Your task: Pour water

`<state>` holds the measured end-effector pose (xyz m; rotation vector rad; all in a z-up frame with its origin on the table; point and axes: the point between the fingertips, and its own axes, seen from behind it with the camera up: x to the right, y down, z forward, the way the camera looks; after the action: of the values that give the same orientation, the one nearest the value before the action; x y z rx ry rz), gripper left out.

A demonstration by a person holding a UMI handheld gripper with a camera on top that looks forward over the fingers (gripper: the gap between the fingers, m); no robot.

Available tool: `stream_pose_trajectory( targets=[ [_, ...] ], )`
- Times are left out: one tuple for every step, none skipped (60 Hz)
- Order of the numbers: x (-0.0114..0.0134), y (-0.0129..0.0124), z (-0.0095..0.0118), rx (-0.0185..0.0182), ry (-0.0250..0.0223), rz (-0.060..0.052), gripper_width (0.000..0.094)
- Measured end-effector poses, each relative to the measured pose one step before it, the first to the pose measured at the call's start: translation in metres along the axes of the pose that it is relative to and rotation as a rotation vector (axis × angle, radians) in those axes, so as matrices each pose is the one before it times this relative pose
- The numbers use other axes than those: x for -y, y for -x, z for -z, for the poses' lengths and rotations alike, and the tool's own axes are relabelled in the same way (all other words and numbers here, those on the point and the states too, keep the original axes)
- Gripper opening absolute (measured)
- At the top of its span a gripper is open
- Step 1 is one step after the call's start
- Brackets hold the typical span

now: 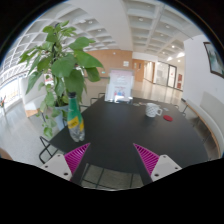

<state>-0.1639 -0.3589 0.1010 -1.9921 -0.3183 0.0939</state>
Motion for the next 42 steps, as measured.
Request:
stream_pose_trajectory(
  targets=[
    [0.00206, 0.01008, -0.00350, 0.01230, -0.00319, -0.0029, 0.0860],
    [0.00212, 0.00941, -0.00381, 0.01121, -0.00357, -0.0032, 0.0860],
    [0.00209, 0.00902, -0.00377, 0.00984, -0.00466, -0.0031, 0.0860],
    [0.00261, 0.00900, -0.00432, 0.00908, -0.00548, -0.0026, 0.0859],
    [0.00329, 0.00849, -0.00480, 0.00817, -0.00676, -0.0022, 0.0860],
    [0.00286, 0.00833, -0.00480, 0.00729, -0.00653, -0.0013, 0.0860],
    [0.00305, 0.00787, -0.00511, 0.00653, -0.00614, -0.0013, 0.0860],
    [0.00271, 0.00802, -0.00542, 0.00622, -0.00551, -0.0011, 0.0857],
    [0.00253, 0.00754, -0.00528, 0.00621, -0.00596, -0.0006, 0.0859],
    [0.00208, 0.00732, -0.00522, 0.00608, -0.00632, 0.0001, 0.0861],
    [0.00246, 0.00685, -0.00582, 0.00512, -0.00686, -0.0003, 0.0860],
    [0.00206, 0.00602, -0.00540, 0.00334, -0.00592, -0.0008, 0.0861],
    [0.00199, 0.00565, -0.00562, 0.00182, -0.00557, -0.0012, 0.0858],
    [0.00174, 0.00508, -0.00621, 0.00075, -0.00502, 0.0000, 0.0860],
    [0.00166, 0.00467, -0.00627, -0.00022, -0.00417, -0.0002, 0.0861],
    [0.00089, 0.00446, -0.00634, -0.00170, -0.00238, -0.0013, 0.0859],
    [0.00072, 0.00363, -0.00641, -0.00322, -0.00169, -0.0027, 0.0859],
    [0.00030, 0.00342, -0.00639, -0.00402, -0.00225, -0.0041, 0.0859],
    [0.00114, 0.00277, -0.00677, -0.00418, -0.00313, -0.0039, 0.0860],
    [0.00047, 0.00255, -0.00668, -0.00369, -0.00252, -0.0032, 0.0859],
    [0.00051, 0.00183, -0.00620, -0.00447, -0.00120, -0.0028, 0.0859],
    [0.00049, 0.00337, -0.01020, -0.00487, -0.00270, -0.0041, 0.0860],
    [-0.00010, 0.00132, -0.00635, -0.00626, -0.00131, -0.0023, 0.0857],
    [0.00010, 0.00048, -0.00563, -0.00584, -0.00172, -0.0008, 0.0855],
    [-0.00012, 0.00020, -0.00564, -0.00568, -0.00211, -0.0010, 0.0857],
    [-0.00041, 0.00118, -0.00580, -0.00423, -0.00166, -0.0012, 0.0856],
    [-0.00054, 0.00137, -0.00515, -0.00259, -0.00154, -0.0010, 0.0850],
    [-0.00057, 0.00154, -0.00464, -0.00231, -0.00157, 0.0002, 0.0841],
    [-0.00043, 0.00090, -0.00402, -0.00424, -0.00220, 0.0003, 0.0827],
    [-0.00264, -0.00055, 0.00002, -0.00481, -0.00156, 0.0018, 0.0812],
    [-0.00150, 0.00020, -0.00488, -0.00541, -0.00078, 0.0017, 0.0794],
    [-0.00031, 0.00031, -0.00957, -0.00593, 0.00195, 0.0028, 0.0776],
    [-0.00220, -0.00072, -0.00444, -0.00717, 0.00186, 0.0041, 0.0756],
    [-0.00183, -0.00029, -0.00385, -0.00675, 0.00227, 0.0041, 0.0735],
    [-0.00229, 0.00006, -0.00345, -0.00366, 0.00245, 0.0040, 0.0711],
    [-0.00177, 0.00036, -0.00297, -0.00196, 0.00131, 0.0019, 0.0683],
    [-0.00104, 0.00075, -0.00289, 0.00069, -0.00135, -0.0008, 0.0610],
    [-0.00021, -0.00118, -0.00156, -0.00519, -0.00483, -0.0013, 0.0583],
    [0.00266, 0.00026, -0.00128, 0.00212, -0.01544, -0.0040, 0.0554],
    [0.00174, 0.00065, -0.00109, 0.00306, -0.01166, -0.0020, 0.0548],
    [-0.00133, -0.00138, 0.00475, 0.00279, -0.00110, -0.0010, 0.0532],
    [-0.00015, -0.00126, -0.00232, 0.00309, -0.00597, -0.0006, 0.0523]
  ],
)
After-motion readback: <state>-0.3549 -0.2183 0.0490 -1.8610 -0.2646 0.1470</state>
